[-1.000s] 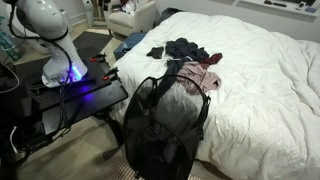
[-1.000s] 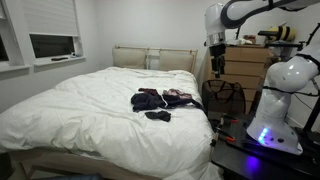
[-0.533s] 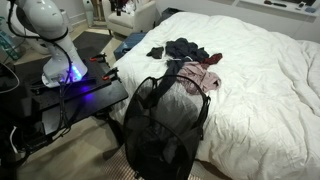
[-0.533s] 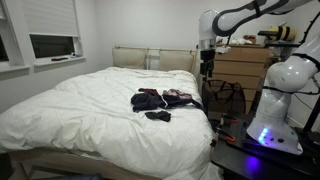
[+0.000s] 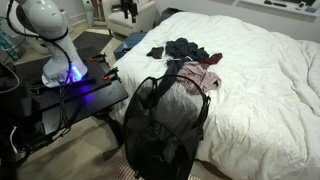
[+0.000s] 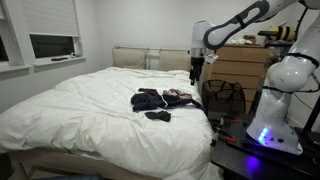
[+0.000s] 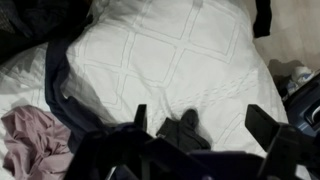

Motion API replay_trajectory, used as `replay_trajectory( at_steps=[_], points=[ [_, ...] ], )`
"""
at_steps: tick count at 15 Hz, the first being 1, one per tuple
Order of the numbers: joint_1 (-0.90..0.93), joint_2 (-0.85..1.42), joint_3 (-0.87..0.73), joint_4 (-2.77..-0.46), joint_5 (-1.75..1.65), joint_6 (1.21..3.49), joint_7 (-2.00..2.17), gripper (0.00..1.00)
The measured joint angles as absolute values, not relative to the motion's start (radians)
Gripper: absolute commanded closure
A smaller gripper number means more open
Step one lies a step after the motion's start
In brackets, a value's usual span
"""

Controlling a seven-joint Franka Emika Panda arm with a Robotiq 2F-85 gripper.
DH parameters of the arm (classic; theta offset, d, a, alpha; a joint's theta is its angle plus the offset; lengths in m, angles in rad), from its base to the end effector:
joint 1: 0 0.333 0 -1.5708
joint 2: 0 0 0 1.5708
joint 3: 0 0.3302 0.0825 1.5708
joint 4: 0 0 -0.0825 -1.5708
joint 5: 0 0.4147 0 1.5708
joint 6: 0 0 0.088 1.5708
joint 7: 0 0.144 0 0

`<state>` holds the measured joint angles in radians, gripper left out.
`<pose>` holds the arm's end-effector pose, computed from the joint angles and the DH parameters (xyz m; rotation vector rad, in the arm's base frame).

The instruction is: Pick the cloth and put it in the bag

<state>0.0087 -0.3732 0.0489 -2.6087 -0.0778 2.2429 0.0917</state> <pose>0.4225 0.0185 0.3364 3.0633 0.0166 0.0188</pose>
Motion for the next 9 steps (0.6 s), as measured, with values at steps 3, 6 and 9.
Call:
replay_trajectory(
  at_steps=[3, 6, 9],
  points=[
    [-0.003, -0.281, 0.038, -2.6, -0.109, 2.413, 0.083, 0.0],
    [-0.006, -0.174, 0.026, -2.579, -0.111, 2.562, 0.082, 0.0],
    [-0.007, -0.061, 0.02, -2.549, -0.111, 2.693, 0.082, 0.0]
  ],
)
